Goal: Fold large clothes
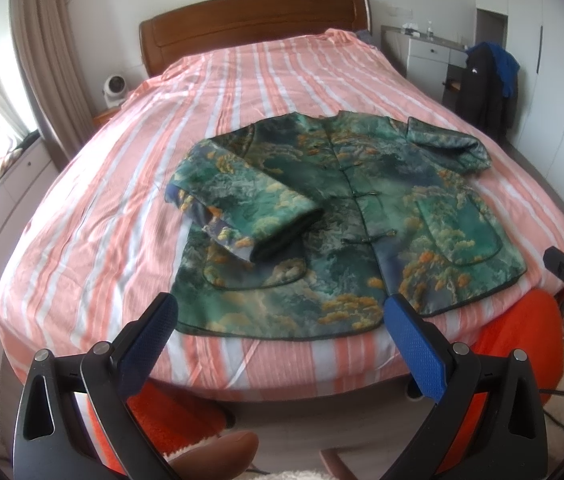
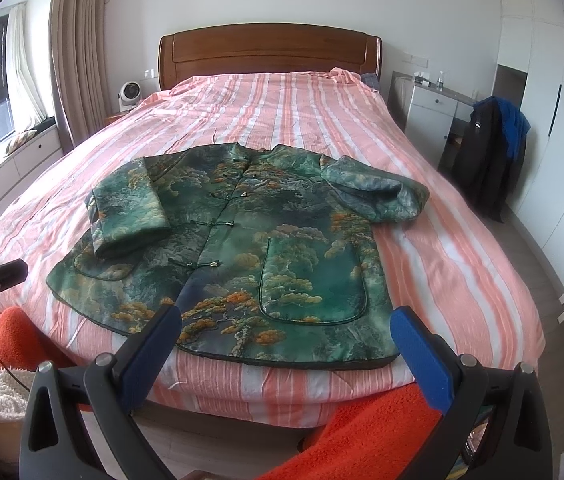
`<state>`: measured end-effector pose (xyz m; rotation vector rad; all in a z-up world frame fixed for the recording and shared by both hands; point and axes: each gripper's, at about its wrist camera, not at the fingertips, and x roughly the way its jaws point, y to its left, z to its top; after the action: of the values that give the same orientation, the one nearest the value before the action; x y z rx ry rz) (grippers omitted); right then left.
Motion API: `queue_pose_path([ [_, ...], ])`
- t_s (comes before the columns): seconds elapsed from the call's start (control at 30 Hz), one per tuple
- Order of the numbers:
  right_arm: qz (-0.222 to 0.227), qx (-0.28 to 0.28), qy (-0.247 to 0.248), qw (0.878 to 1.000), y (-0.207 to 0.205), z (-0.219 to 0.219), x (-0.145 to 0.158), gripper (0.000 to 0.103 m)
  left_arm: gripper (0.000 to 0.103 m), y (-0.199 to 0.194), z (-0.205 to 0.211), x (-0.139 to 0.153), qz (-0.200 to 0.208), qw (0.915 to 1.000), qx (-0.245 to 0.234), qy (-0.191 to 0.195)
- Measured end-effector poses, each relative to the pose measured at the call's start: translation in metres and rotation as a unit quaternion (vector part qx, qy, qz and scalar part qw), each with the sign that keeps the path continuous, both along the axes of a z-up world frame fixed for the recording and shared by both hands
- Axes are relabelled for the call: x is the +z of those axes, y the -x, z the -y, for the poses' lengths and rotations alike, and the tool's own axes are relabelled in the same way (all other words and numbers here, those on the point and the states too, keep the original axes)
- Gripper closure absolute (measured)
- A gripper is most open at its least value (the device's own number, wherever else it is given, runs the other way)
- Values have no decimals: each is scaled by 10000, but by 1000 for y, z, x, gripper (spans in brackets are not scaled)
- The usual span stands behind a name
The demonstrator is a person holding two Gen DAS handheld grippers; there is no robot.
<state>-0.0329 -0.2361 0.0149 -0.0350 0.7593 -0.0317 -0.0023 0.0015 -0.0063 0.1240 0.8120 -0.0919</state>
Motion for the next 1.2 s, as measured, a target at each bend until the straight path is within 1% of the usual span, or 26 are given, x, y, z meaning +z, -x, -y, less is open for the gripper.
queue_pose_path([
  [0.23,12,-25,-4,10000,1,2,0,0,0,2,3,1,-29,10000,-1,-40],
  [0.47,-47,-8,-26,10000,1,2,-2,0,0,3,4,1,-34,10000,-19,-10],
  [0.8,1,11,-18,10000,3,-1,0,0,0,4,6,4,-21,10000,-52,12],
  [1.2,-18,-30,-88,10000,3,2,0,0,0,-1,13,1,-85,9999,-99,-9],
])
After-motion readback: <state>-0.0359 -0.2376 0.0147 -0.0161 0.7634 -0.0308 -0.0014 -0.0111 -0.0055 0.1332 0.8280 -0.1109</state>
